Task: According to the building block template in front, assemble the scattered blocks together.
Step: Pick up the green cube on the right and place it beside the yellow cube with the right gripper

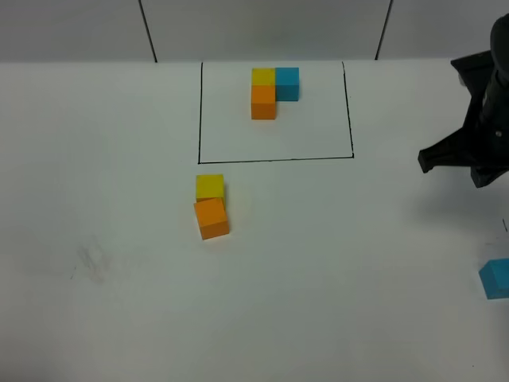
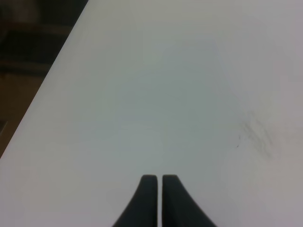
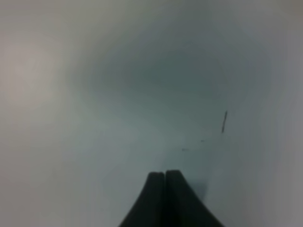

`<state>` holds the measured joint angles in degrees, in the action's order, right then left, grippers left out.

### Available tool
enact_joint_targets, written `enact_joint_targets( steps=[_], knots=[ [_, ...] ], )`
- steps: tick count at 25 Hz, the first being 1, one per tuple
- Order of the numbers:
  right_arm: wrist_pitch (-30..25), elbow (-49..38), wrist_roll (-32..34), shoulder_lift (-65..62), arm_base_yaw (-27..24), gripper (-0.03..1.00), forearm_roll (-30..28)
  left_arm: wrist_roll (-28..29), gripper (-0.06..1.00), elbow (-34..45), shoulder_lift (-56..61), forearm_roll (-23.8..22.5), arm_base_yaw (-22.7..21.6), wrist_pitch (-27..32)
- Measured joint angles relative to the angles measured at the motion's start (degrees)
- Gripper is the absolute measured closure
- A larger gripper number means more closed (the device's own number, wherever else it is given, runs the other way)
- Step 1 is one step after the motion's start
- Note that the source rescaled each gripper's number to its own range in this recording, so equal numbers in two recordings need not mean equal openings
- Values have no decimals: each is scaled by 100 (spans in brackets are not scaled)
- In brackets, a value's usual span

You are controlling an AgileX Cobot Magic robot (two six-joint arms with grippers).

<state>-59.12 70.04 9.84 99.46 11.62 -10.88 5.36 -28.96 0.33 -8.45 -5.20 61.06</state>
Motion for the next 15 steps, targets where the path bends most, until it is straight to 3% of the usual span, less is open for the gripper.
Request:
enact_joint_targets(
  steps=[15],
  knots=[
    [1395,-2189,643,-425,0,97,-181,0,94,0,0,0,0,0]
  ],
)
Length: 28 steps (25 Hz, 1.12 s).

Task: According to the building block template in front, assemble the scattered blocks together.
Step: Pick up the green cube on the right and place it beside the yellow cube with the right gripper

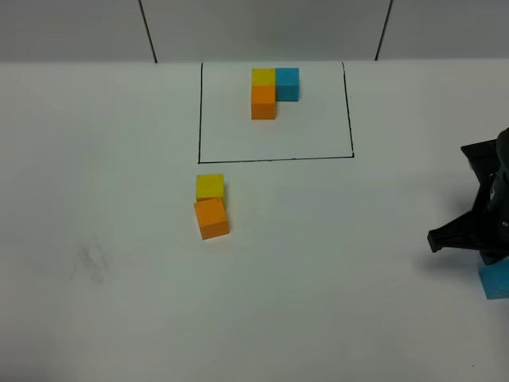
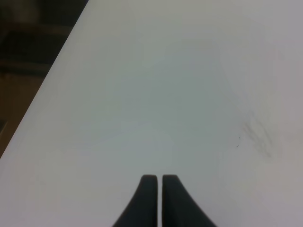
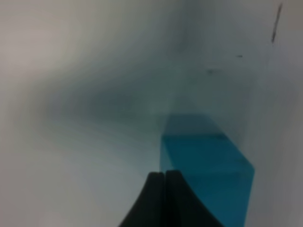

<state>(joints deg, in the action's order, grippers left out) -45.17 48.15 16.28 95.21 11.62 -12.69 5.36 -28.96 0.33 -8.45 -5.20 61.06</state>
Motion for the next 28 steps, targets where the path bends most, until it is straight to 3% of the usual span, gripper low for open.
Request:
enact_joint_targets(
  steps=[6,10,22,24,28],
  knots=[
    [204,-133,420,0,0,96,-426,0,94,0,0,0,0,0],
    [194,-133,799,0,0,88,-886,0,94,0,0,0,0,0],
    [3,-181,956,0,0,24,-1108,0,94,0,0,0,0,0],
    [137,-302,976,0,0,17,-1125,0,94,0,0,0,0,0],
    [626,-644,1132,-5,0,13,-1143,0,94,0,0,0,0,0]
  ],
)
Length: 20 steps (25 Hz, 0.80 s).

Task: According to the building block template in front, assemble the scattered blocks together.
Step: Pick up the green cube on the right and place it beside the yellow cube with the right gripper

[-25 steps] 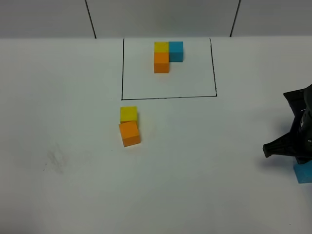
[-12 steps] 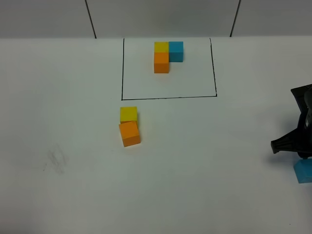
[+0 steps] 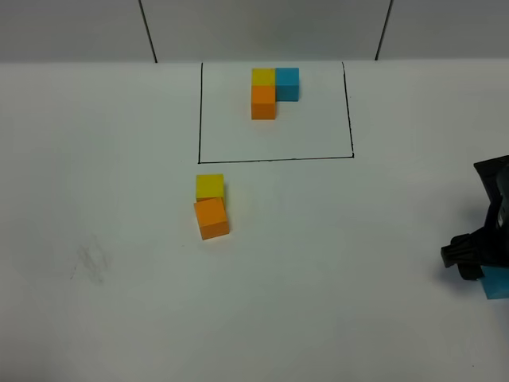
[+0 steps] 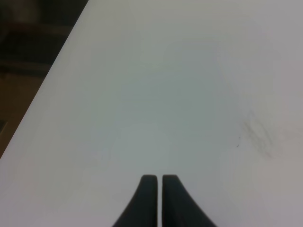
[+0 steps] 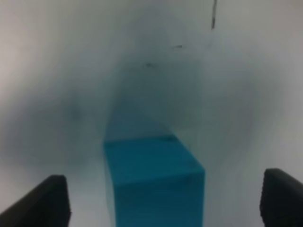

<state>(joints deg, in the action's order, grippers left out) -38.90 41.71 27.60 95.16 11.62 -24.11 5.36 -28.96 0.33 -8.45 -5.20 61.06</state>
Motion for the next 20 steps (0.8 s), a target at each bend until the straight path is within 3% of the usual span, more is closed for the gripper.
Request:
enact_joint_targets(
  steps=[7,20],
  knots=[
    [606,-332,101,0,-192,12,-6,0,94,0,0,0,0,0],
    [784,-484,101,0,-334,14,-14,0,94,0,0,0,0,0]
  ],
)
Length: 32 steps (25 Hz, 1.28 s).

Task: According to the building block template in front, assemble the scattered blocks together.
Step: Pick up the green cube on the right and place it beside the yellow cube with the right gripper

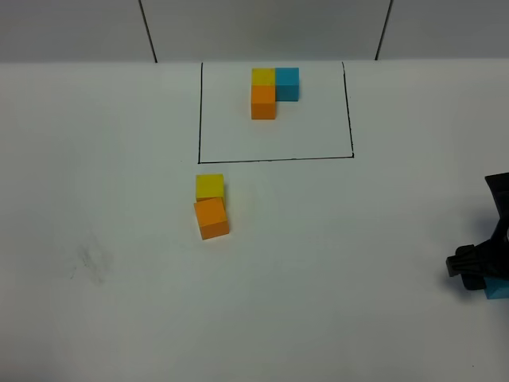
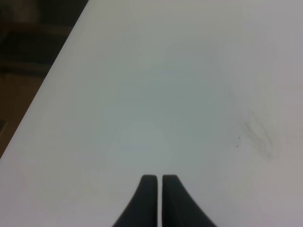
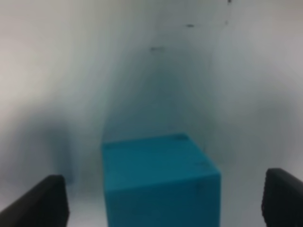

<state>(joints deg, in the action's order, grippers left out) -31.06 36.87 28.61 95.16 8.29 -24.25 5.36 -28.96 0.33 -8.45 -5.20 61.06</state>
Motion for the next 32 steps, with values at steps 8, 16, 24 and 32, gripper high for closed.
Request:
enact_joint_targets(
  steps=[8,16,24,32],
  knots=[
    [4,0,-5,0,0,38,0,0,94,0,0,0,0,0],
    [-6,13,-45,117,0,50,0,0,94,0,5,0,0,0],
    [7,58,-343,275,95,50,-7,0,94,0,5,0,0,0],
    [-551,611,-728,-268,502,50,31,0,94,0,5,0,0,0]
  ],
)
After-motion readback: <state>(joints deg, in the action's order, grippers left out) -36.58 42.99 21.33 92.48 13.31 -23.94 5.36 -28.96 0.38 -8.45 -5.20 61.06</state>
